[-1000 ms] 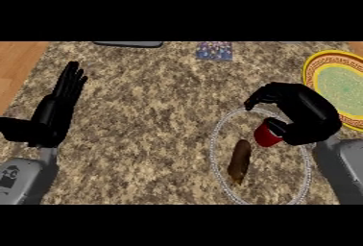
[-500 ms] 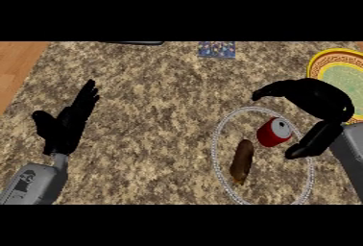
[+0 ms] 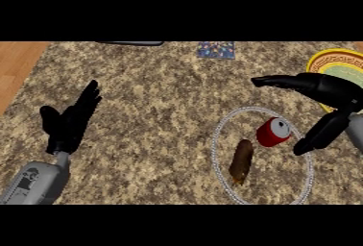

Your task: Pick the can from the placemat and place it in the plate

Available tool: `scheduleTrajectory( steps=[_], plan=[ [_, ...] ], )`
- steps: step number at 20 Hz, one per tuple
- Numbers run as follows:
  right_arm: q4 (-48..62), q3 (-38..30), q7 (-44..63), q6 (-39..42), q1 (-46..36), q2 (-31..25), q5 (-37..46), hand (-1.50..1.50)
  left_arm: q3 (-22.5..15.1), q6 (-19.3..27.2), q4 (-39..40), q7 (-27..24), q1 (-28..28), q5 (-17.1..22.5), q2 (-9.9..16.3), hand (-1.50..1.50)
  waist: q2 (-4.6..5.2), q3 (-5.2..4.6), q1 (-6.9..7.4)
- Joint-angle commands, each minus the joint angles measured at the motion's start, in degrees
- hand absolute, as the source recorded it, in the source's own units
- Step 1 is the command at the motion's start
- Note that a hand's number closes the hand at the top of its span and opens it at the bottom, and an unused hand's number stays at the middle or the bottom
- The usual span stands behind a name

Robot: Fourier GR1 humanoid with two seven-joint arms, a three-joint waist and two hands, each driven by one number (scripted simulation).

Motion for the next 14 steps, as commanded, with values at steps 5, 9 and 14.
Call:
scheduleTrajectory(
  steps=[5, 9, 14],
  plan=[
    [3.1, 8.3, -19.0, 5.0, -3.0, -5.4, 12.2, -1.50, 0.2, 1.0, -1.1, 2.9, -0.9, -0.2, 0.0, 0.00, -0.61, -0.13, -0.09],
    [3.3, 16.2, -23.4, -1.2, -3.5, -6.3, 19.9, -1.50, 0.1, 1.1, -0.1, 1.6, -0.7, -1.0, -0.6, 0.00, -0.61, -0.25, -0.28],
    [9.5, 23.0, -30.7, -14.1, -6.1, -6.1, 29.6, -1.50, 1.1, 0.2, 1.3, 2.1, -1.7, -0.7, -0.1, 0.00, -0.66, -0.33, -0.71]
  ],
)
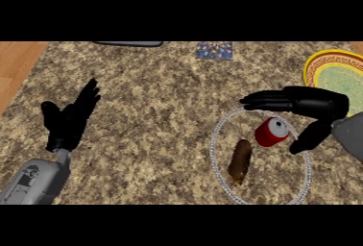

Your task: Pick the can from the placemat and place it in the plate

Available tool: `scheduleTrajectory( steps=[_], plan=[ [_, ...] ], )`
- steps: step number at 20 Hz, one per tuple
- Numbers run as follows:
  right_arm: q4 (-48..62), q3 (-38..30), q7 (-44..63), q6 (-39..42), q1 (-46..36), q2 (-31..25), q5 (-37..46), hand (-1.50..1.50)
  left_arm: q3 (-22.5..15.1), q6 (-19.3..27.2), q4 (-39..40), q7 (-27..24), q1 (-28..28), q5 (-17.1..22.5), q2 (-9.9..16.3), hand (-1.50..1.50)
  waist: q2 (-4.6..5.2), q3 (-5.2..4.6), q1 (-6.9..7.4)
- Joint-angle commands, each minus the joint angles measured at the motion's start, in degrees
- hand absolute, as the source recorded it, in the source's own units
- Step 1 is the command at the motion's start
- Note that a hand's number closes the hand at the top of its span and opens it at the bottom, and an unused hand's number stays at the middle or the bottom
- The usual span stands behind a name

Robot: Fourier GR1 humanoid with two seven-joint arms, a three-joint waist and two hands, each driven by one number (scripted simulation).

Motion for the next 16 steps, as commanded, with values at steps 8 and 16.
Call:
scheduleTrajectory(
  steps=[8, 16],
  plan=[
    [19.1, 12.3, -19.7, -7.7, -8.7, 4.7, 15.9, -1.50, 1.5, -1.0, 1.3, -0.5, 0.6, -0.6, 0.3, 0.00, -0.56, -0.20, -1.00],
    [29.4, 15.0, -23.1, -9.8, -13.6, 10.3, 18.5, -1.50, 1.9, -0.4, 1.3, 0.8, 0.6, -1.5, -1.0, 0.00, -0.92, -0.23, -2.55]
  ],
)
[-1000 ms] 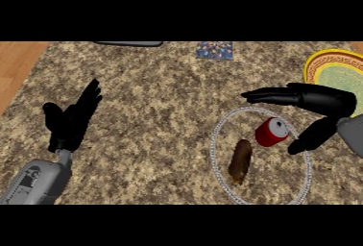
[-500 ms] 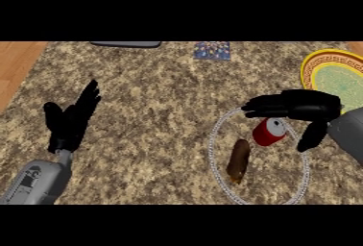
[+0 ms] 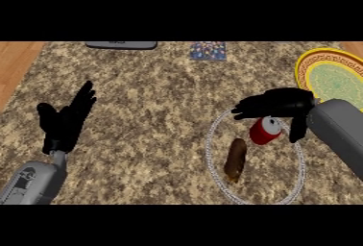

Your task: Pick the can from the placemat and place it in the plate

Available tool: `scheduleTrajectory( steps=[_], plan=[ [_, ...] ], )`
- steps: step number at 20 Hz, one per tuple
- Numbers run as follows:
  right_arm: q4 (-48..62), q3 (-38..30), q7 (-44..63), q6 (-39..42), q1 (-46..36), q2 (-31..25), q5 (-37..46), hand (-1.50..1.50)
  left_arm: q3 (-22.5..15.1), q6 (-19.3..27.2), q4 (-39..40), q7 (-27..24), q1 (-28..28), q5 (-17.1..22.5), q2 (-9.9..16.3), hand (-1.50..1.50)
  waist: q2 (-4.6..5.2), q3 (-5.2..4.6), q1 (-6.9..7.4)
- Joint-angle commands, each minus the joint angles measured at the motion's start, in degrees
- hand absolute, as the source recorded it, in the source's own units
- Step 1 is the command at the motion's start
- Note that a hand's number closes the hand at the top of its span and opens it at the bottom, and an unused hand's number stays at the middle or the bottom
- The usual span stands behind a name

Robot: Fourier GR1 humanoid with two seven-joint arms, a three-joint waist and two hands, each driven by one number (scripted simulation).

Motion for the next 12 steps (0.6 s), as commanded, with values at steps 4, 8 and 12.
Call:
scheduleTrajectory(
  steps=[4, 8, 12],
  plan=[
    [12.2, 1.2, -8.6, -1.3, -3.8, 8.3, 4.7, -1.50, 1.4, -0.6, -0.5, 0.6, 0.4, -0.7, 0.0, 0.00, -0.25, -0.02, -0.81],
    [15.7, 1.4, -9.4, -3.3, -4.2, 10.6, 5.9, -1.50, 0.9, 0.9, -4.5, 4.1, 0.9, -1.2, -0.7, 0.00, -0.27, 0.01, -0.68],
    [16.7, 1.0, -12.7, -3.8, -5.1, 8.6, 7.5, -1.50, 2.3, -0.8, -5.3, 2.7, 4.1, -0.8, -0.1, 0.00, -0.52, -0.04, -1.28]
  ],
)
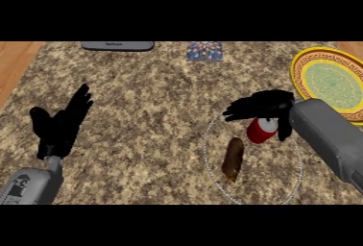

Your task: Pick the can from the placemat and place it in the plate

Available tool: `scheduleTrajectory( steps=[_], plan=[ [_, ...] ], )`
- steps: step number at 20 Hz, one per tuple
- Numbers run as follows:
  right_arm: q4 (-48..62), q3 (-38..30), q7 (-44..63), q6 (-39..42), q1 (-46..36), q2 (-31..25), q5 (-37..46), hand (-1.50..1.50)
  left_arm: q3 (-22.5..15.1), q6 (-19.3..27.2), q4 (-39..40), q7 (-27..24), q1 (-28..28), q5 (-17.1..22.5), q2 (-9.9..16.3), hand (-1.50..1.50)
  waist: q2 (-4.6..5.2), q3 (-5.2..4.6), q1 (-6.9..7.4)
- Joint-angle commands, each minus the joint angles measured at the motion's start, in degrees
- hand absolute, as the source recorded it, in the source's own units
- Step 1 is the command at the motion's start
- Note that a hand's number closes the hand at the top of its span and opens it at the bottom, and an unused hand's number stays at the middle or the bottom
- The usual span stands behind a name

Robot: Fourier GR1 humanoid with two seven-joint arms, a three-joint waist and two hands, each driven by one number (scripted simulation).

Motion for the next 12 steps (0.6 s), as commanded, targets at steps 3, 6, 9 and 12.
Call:
scheduleTrajectory(
  steps=[3, 6, 9, 12],
  plan=[
    [2.8, 2.6, -8.9, -1.0, -0.1, 2.1, 4.8, -1.50, 1.4, 0.0, 3.0, 0.5, -2.4, -0.9, -1.0, 0.00, 0.03, -0.02, -0.89],
    [1.7, 4.9, -10.9, -2.4, 1.4, 3.5, 6.0, 1.50, 1.8, -0.8, 0.4, 0.2, -0.4, -0.4, 0.2, 0.00, 0.08, 0.02, -0.17],
    [-0.8, 4.4, -12.5, -2.3, 1.5, 2.1, 5.4, 1.50, 1.4, 0.1, -1.2, 2.3, -0.4, -1.0, -0.5, 0.00, -0.24, 0.01, -0.74],
    [0.7, 3.8, -12.5, -2.1, 1.4, 3.0, 4.9, 1.50, 2.1, -0.6, 2.9, 1.3, -3.3, -1.3, -1.3, 0.00, 0.03, -0.02, -1.13]
  ],
)
